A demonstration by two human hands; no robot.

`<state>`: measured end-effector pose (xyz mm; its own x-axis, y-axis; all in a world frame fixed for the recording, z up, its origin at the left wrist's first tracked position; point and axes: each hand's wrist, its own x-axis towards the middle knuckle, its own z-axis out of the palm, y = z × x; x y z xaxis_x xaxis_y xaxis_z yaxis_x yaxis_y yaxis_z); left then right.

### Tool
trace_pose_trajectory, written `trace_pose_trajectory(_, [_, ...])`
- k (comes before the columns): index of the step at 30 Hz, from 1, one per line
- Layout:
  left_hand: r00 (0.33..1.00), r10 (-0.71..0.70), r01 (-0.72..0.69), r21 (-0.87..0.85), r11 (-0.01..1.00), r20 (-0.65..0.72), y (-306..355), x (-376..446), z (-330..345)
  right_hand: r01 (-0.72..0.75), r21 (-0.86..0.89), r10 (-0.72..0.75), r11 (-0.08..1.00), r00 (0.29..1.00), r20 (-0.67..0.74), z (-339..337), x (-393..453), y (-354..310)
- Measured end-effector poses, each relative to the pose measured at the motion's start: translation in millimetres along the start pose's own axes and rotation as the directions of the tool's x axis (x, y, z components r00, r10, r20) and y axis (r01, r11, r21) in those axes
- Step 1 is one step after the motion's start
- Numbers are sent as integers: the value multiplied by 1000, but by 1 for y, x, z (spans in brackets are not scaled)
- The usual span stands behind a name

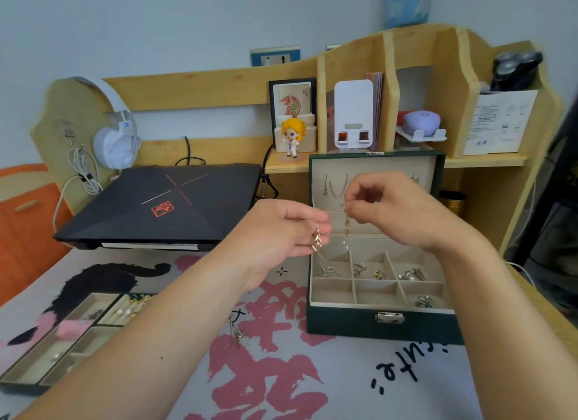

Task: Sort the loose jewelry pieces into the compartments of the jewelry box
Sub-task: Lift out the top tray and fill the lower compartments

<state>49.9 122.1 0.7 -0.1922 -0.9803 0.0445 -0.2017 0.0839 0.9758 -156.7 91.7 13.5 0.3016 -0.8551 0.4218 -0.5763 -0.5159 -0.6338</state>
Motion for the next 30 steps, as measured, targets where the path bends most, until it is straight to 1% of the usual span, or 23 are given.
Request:
trace_pose_trajectory(1, [999, 40, -40, 30, 999, -19, -2, 0, -1, -32, 0, 32, 999, 999, 40, -4, -1, 3])
trace_pose_trajectory(3, [994, 104, -101, 64, 993, -43, -7, 0, -4, -98, -15, 99, 995, 979, 178, -7, -3, 11])
trace_pose_trajectory(4, [991, 125, -121, 76, 990, -46, -9, 0, -5, -134, -39, 139, 990, 954, 266, -6, -3, 15])
trace_pose_trajectory(6, [988, 146, -141, 86, 986, -49, -13, -1, -6, -180, -127, 217, 975, 882, 419, 4, 0, 25])
trace_pose_trajectory(8, [990, 130, -127, 72, 989, -48, -16, -1, -6, -169, -214, 256, 962, 834, 490, 21, 3, 33])
trace_pose_trajectory(12, [997, 70, -67, 66, 996, -45, -24, 0, -7, -160, -283, 295, 946, 790, 537, 49, 9, 43])
trace_pose_trajectory(14, [997, 45, -41, 60, 997, -58, -25, 1, -8, -169, -319, 331, 932, 756, 566, 58, 9, 47])
trace_pose_trajectory(16, [998, 8, -5, 35, 999, -66, -24, 4, -7, -170, -349, 354, 922, 738, 575, 64, 8, 50])
trace_pose_trajectory(19, [997, -54, 53, -19, 998, -49, -23, 11, -5, -164, -362, 354, 918, 751, 557, 61, 7, 51])
trace_pose_trajectory(21, [996, -86, 86, 0, 996, -9, -23, 17, -2, -157, -386, 354, 909, 779, 517, 50, 7, 51])
trace_pose_trajectory(23, [994, -104, 101, 82, 992, 43, -24, 23, 4, -180, -394, 362, 901, 813, 456, 35, 7, 52])
trace_pose_trajectory(25, [992, -95, 73, 241, 968, 82, -28, 28, 13, -219, -366, 362, 904, 848, 387, 20, 5, 54])
trace_pose_trajectory(26, [993, -72, 34, 351, 936, 97, -31, 31, 18, -233, -346, 358, 909, 863, 358, 15, 4, 54])
trace_pose_trajectory(28, [991, -17, -62, 575, 816, 131, -38, 35, 29, -249, -306, 348, 919, 877, 332, 9, 1, 56])
trace_pose_trajectory(30, [988, 11, -122, 719, 685, 156, -44, 36, 39, -272, -284, 363, 920, 864, 350, 7, -1, 56])
